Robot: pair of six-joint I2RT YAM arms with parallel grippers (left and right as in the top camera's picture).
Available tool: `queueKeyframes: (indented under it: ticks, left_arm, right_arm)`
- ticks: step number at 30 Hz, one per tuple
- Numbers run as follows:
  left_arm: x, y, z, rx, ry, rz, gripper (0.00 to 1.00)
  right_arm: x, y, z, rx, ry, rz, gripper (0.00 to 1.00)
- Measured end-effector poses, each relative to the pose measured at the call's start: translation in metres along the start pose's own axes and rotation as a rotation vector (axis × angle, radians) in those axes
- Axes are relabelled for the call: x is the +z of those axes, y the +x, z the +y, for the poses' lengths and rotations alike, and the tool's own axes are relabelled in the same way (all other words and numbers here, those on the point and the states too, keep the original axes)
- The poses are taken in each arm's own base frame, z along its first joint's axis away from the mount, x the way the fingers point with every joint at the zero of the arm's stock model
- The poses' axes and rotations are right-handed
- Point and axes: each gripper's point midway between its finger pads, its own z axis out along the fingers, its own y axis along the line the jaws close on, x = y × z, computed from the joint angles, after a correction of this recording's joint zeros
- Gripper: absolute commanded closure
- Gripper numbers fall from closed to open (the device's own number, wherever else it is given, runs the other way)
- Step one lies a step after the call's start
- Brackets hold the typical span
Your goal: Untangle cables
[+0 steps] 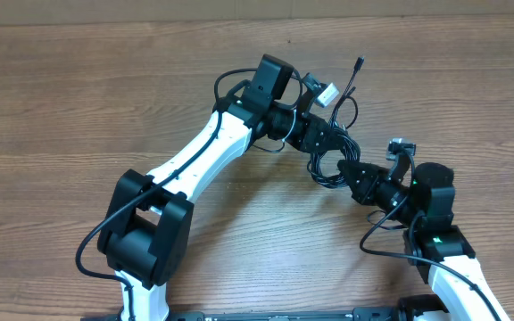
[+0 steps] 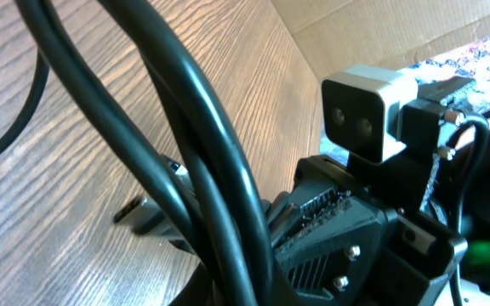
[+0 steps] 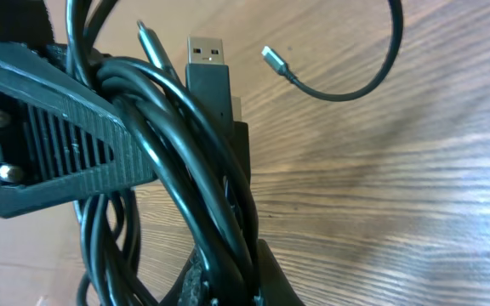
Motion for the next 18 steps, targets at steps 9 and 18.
queueKeyframes:
  ticks: [9, 18]
  left_arm:
    - [-0.001, 0.001, 0.004, -0.027, 0.007, -0.006, 0.96]
    - [-0.013, 0.003, 0.006, -0.069, -0.027, -0.006, 0.96]
  right_arm:
    - [0.004, 0.011, 0.010, -0.074, -0.034, 0.044, 0.96]
    - [0.002, 0.012, 0.046, -0.195, -0.269, 0.053, 0.96]
